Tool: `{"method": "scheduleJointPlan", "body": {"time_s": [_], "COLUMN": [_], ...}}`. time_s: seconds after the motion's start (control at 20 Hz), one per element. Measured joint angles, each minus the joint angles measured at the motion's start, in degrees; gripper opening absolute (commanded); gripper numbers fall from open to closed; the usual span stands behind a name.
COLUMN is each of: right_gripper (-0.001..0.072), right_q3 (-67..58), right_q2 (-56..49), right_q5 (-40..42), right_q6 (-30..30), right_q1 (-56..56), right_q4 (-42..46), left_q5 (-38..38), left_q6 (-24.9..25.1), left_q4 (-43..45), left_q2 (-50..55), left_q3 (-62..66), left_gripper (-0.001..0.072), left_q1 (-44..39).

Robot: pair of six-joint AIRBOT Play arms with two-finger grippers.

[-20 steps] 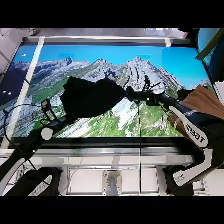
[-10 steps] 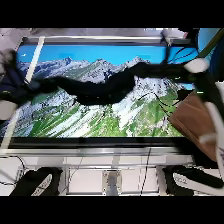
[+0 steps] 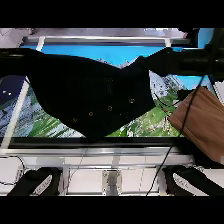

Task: Fold the clothes and pants, and hang the long-sleeved shirts on hangers.

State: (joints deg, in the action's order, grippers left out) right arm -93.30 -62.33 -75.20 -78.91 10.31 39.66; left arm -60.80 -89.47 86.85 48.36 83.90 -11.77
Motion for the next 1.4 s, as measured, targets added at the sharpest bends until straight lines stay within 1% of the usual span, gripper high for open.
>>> {"method": "scheduleJointPlan", "body": {"time_s": [0.15,0.25,0.35,0.45,0.55,0.65,0.75,0.8,0.9,1.0,1.1,1.25,1.4], "right_gripper": [0.0035,0.0035,0.0035,0.0035,0.0036,0.0036,0.0037,0.0036,0.0036,0.0036,0.0036,0.0036,0.0036], "right_q3": [-0.39,-0.5,-0.57,-0.74,-1.66,-3.13,-4.39,-5.14,-6.8,-7.89,-8.39,-7.41,-2.23], "right_q2": [-8.33,-15.32,-23.5,-31.04,-37.59,-42.34,-44.92,-45.59,-46.31,-46.29,-45.59,-43.54,-39.56], "right_q5": [-0.09,2.73,8.81,16.57,23.32,27.96,30.18,30.12,27.96,22.67,15.8,5.09,-1.38], "right_q6": [-0.13,1.6,3.63,5.16,7.04,9.16,11.26,11.96,12.85,13.35,13.33,12.61,11.63], "right_q1": [1.05,1.57,1.79,1.68,1.31,0.76,-0.11,-0.74,-2.45,-4.17,-5.51,-6.47,-6.86], "right_q4": [0.17,-0.24,-1.22,-2.32,-3.72,-4.37,-4.46,-4.28,-2.64,0.46,4.85,11.91,17.07], "left_q5": [2.27,5.29,8.81,13.49,17.64,20.65,21.35,21.09,18.27,14.23,10.67,6.69,5.11], "left_q6": [1.92,2.38,1.57,-0.22,-1.31,-1.97,-2.34,-2.49,-2.6,-2.67,-2.78,-5.92,-10.14], "left_q4": [3.04,4.81,5.77,6.36,6.62,6.8,6.91,6.91,6.88,6.84,6.84,6.73,6.69], "left_q2": [9.22,16.28,22.71,27.93,31.74,34.05,35.04,35.01,33.9,31.15,27.02,19.37,12.66], "left_q3": [0.79,1.05,1.16,1.29,1.29,1.29,1.29,1.29,1.2,-0.42,-4.94,-15.91,-26.53], "left_gripper": [0.002,0.002,0.002,0.002,0.0021,0.0021,0.0021,0.0021,0.0021,0.0021,0.002,0.002,0.0021], "left_q1": [-0.24,0.52,1.81,3.19,4.07,4.24,3.65,3.08,1.29,-1.38,-4.42,-9.14,-14.03]}}
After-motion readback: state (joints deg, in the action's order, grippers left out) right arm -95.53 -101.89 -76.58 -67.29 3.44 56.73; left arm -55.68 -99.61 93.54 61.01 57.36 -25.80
